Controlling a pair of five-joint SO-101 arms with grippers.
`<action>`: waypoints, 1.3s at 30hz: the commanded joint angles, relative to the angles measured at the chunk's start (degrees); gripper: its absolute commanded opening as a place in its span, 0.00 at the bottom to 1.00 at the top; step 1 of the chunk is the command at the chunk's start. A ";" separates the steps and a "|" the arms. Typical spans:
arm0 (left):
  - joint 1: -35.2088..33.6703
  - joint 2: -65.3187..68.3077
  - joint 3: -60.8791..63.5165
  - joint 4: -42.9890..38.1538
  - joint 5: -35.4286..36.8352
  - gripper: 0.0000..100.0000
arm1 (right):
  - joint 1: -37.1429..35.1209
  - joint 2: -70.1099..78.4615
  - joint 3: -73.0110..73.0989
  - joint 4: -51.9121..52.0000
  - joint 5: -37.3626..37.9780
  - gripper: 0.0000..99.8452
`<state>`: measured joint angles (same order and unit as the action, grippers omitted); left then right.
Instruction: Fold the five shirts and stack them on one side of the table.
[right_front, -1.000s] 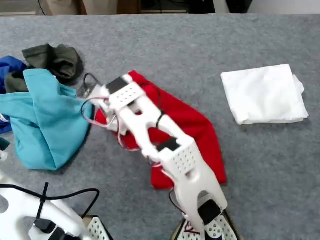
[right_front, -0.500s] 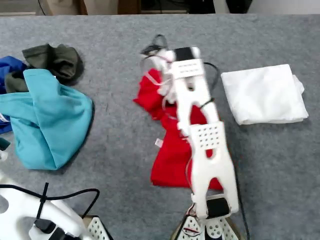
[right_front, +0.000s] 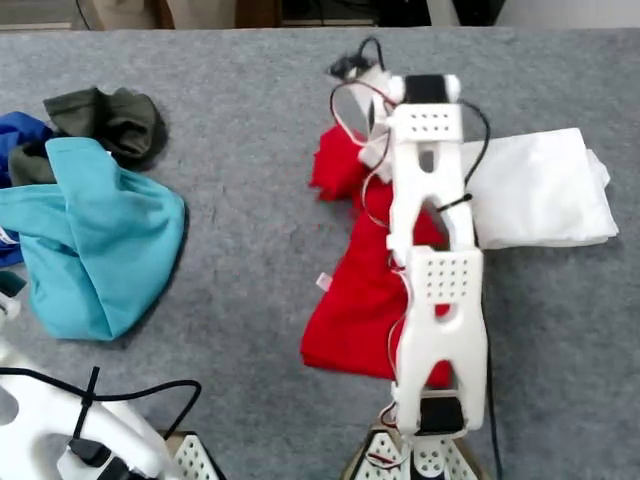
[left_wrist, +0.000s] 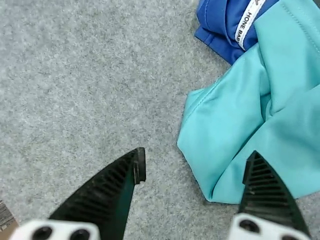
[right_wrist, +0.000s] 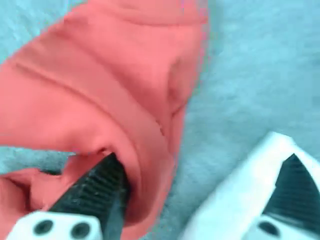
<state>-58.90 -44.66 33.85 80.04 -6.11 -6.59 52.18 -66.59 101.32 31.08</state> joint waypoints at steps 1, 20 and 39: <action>0.97 -0.22 -0.35 -0.88 0.09 0.31 | -3.21 -10.33 -1.27 1.14 -0.18 0.30; 20.48 -0.13 21.89 -26.81 4.66 0.31 | -19.47 -20.53 11.47 -4.22 -5.01 0.01; 23.12 -0.13 26.64 -28.75 8.97 0.31 | -12.70 15.34 -4.97 -15.30 -5.10 0.02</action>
<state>-36.40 -44.66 60.66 52.35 2.51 -22.15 65.63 -64.84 85.41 26.33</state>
